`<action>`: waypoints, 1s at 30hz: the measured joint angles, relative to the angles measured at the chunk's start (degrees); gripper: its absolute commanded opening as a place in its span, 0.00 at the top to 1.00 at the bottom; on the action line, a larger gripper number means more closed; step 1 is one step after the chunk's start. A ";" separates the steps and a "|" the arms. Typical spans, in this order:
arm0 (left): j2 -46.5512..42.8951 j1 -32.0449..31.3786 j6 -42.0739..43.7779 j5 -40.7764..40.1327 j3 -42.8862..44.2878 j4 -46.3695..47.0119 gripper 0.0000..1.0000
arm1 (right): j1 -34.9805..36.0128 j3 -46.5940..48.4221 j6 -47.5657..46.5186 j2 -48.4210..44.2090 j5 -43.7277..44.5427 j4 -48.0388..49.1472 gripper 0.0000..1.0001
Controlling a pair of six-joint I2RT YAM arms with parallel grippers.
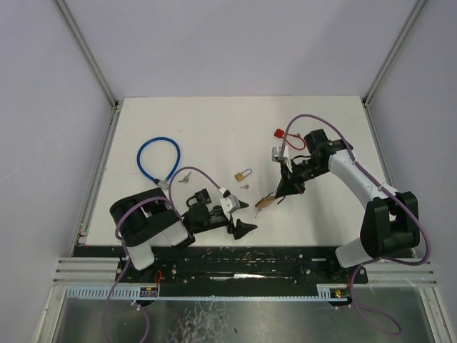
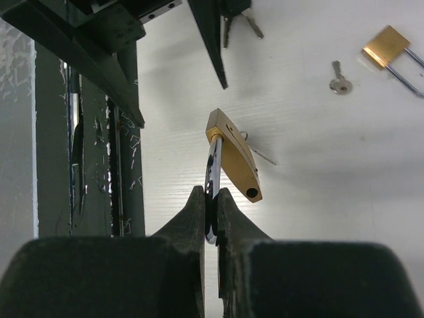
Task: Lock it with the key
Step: Lock the lock.
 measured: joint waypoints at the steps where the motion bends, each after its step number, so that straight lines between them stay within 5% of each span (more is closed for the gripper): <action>1: 0.00 -0.42 0.37 -1.22 -0.02 0.55 0.19 | 0.50 0.00 0.07 0.00 0.50 0.15 1.00; 19: 5.44 -1.29 0.50 -7.61 4.42 3.39 0.52 | 9.75 -1.60 3.96 0.00 1.77 4.59 1.00; 23: 7.72 -1.66 -0.02 -7.28 5.95 3.56 0.72 | 11.23 -2.21 4.76 0.00 1.77 5.62 1.00; 26: 8.98 -1.81 -0.31 -6.45 6.14 3.67 0.99 | 11.96 -2.38 4.98 0.00 2.25 6.43 1.00; 28: 9.14 -2.05 -0.02 -5.57 6.10 3.72 1.00 | 12.13 -2.47 5.20 0.00 2.60 7.23 0.97; 30: 9.14 -2.03 0.42 -4.81 5.73 3.74 1.00 | 12.26 -2.95 5.38 0.02 2.62 7.58 0.79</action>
